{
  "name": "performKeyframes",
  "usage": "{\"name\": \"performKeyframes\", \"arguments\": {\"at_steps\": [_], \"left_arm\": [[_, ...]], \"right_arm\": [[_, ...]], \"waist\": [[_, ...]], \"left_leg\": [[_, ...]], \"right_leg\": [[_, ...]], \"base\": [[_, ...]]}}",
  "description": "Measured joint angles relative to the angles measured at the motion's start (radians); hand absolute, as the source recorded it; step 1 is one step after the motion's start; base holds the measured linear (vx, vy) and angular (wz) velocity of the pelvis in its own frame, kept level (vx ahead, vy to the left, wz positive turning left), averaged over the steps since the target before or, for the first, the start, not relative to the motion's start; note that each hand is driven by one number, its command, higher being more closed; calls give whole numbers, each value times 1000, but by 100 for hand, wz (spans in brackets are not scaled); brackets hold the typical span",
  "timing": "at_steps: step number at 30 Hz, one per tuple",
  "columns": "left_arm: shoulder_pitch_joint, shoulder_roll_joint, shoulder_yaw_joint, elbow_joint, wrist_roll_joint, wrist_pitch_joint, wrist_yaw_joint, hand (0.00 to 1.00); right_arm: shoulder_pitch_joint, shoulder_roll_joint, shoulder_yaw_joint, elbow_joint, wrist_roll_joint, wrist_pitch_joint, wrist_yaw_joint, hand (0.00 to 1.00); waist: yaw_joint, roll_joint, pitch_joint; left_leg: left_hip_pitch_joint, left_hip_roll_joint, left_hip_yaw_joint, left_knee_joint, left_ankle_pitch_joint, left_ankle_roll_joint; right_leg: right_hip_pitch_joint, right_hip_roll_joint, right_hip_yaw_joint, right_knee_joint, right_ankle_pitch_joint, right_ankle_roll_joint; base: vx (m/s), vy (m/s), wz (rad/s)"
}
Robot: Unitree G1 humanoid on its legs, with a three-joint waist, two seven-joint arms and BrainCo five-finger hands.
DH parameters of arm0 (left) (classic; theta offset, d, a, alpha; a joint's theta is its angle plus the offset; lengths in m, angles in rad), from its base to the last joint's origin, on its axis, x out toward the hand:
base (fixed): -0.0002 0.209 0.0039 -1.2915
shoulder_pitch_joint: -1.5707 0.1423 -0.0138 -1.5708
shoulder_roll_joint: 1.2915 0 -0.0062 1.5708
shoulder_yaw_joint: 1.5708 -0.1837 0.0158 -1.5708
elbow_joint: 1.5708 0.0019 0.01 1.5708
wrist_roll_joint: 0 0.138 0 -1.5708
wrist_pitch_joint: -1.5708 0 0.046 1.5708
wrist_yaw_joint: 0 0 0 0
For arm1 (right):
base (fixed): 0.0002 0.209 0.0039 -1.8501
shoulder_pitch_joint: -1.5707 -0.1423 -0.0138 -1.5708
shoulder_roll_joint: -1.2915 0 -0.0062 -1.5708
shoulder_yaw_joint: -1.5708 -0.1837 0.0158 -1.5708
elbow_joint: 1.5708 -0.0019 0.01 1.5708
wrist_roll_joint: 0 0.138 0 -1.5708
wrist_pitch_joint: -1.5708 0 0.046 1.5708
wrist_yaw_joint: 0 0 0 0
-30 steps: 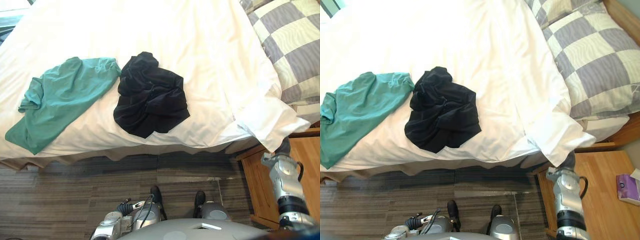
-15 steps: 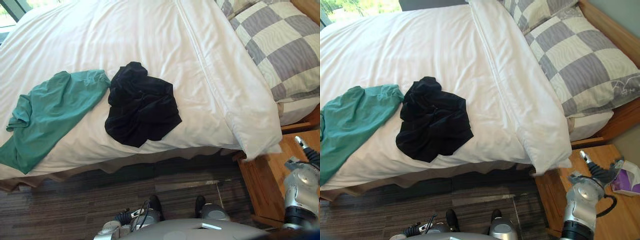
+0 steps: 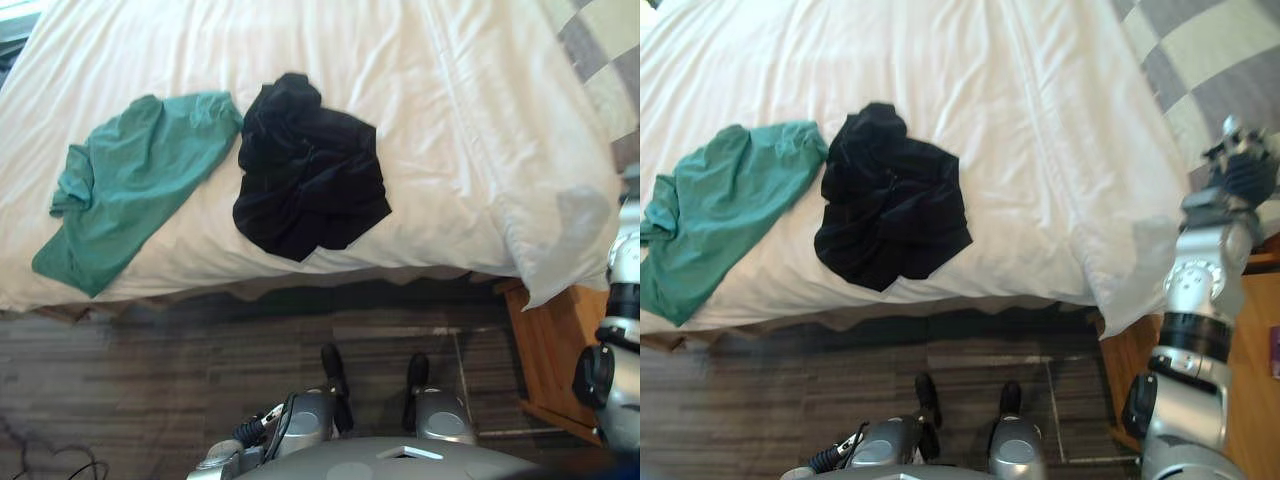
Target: Tidy the bed and pick cloth on bed and put in laundry
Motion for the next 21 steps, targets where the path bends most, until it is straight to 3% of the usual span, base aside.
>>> {"name": "performKeyframes", "arguments": {"at_steps": [3, 7, 12, 15, 18, 21], "left_arm": [[-21, 2, -25, 0, -31, 4, 5, 0], [-51, 1, -79, -1, -59, 10, 6, 0], [-99, 1, -194, 0, -106, 49, 13, 0], [-103, 1, -241, 2, -112, 50, 30, 0], [-112, 0, -305, 5, -117, 49, 33, 0], [-113, 1, -320, 9, -138, 38, 27, 0]], "right_arm": [[-106, -20, 23, -1, 97, -44, 13, 100], [-158, -48, 58, -1, 142, -74, -10, 100], [-195, -92, 100, 60, 158, -101, -53, 100], [-194, -94, 101, 167, 172, -111, -70, 100], [-193, -129, 98, 199, 187, -164, -57, 100], [-174, -145, 71, 217, 232, -194, -4, 100]], "waist": [[7, 30, 46], [25, 73, 73], [47, 150, 101], [62, 158, 96], [83, 179, 80], [88, 181, 79]], "left_leg": [[-48, 0, -8, 2, 12, 3], [-108, -6, -10, 5, 26, 7], [-225, -29, -26, 5, 57, 7], [-278, -39, -45, 5, 74, -6], [-336, -48, -53, 5, 75, -7], [-355, -53, -51, 5, 63, -14]], "right_leg": [[-55, -2, -2, 23, 0, -1], [-136, -13, -1, 67, -6, -5], [-292, -51, -1, 164, -29, 0], [-358, -66, 0, 193, -32, 0], [-427, -79, 2, 221, -36, 3], [-455, -87, 5, 240, -41, 8]], "base": [[0, 17, 6], [15, 15, 5], [-22, 12, 13], [-31, -4, 13], [-22, 7, 11], [-11, 15, 4]]}}
